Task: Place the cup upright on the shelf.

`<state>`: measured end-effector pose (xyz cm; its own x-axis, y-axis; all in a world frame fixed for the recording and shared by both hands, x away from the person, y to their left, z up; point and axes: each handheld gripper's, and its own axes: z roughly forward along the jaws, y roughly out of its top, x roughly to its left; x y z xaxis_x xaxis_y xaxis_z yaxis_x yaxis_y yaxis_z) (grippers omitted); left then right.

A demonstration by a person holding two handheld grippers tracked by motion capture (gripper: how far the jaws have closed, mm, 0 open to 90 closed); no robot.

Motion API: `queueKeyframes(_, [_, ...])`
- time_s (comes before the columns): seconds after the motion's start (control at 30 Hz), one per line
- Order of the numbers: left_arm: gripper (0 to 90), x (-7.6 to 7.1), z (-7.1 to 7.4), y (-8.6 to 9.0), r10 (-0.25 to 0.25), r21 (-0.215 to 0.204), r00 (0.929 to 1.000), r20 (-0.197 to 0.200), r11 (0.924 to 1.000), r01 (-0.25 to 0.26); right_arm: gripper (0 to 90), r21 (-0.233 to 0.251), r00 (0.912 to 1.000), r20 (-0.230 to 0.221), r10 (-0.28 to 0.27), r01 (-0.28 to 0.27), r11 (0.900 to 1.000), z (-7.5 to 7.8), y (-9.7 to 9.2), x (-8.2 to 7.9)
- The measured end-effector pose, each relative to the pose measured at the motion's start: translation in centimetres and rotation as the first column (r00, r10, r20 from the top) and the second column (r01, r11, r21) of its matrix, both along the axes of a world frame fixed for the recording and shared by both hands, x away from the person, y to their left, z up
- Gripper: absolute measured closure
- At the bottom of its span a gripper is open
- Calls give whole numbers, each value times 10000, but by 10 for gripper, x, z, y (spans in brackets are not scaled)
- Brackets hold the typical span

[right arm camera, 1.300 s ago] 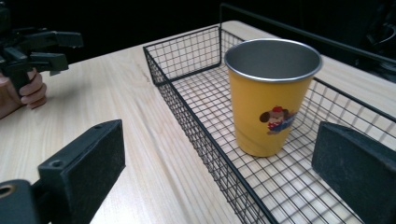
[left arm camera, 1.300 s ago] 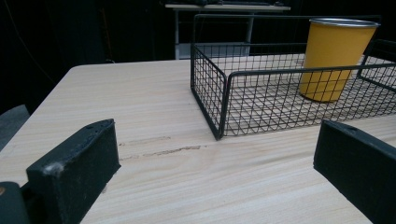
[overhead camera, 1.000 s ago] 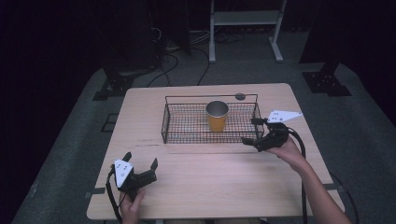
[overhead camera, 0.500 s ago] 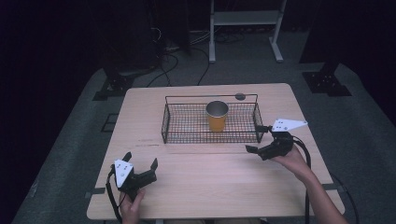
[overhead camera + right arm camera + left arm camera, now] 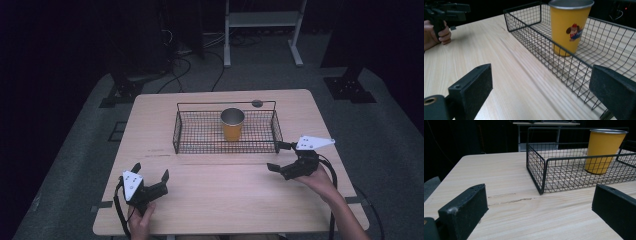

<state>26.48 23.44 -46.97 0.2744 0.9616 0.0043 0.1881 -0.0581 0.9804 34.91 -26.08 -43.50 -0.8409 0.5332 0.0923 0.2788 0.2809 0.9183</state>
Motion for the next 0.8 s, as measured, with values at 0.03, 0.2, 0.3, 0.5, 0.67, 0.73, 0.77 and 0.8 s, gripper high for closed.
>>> queueKeyframes(0.03, [0,0,0,0,-1,-3,10000,1,10000,1,41,1,10000,-24,21,-21,10000,-1,0,-1])
queueKeyframes(0.2, [0,0,0,0,-4,-23,10000,6,10000,4,41,-16,10000,-34,12,-12,10000,-6,-3,-8])
queueKeyframes(0.3, [0,0,0,0,-4,0,10000,14,10000,4,41,54,10000,-54,-49,49,10000,-8,-5,-12])
queueKeyframes(0.5, [0,0,0,0,-6,-18,10000,11,10000,6,41,89,9998,-29,-180,181,9998,-13,-10,-19])
queueKeyframes(0.67, [0,0,0,0,-3,26,10000,-8,10000,3,41,69,9995,-144,-287,288,9996,-19,-14,-24])
queueKeyframes(0.73, [0,0,0,0,-1,9,10000,4,10000,1,42,100,9993,-170,-347,349,9993,-22,-16,-27])
queueKeyframes(0.77, [0,0,0,0,-8,2,10000,8,10000,8,41,86,9992,-208,-348,350,9994,-22,-17,-27])
queueKeyframes(0.8, [0,0,0,0,-10,-1,10000,8,10000,10,42,89,9991,-185,-376,378,9992,-23,-18,-29])
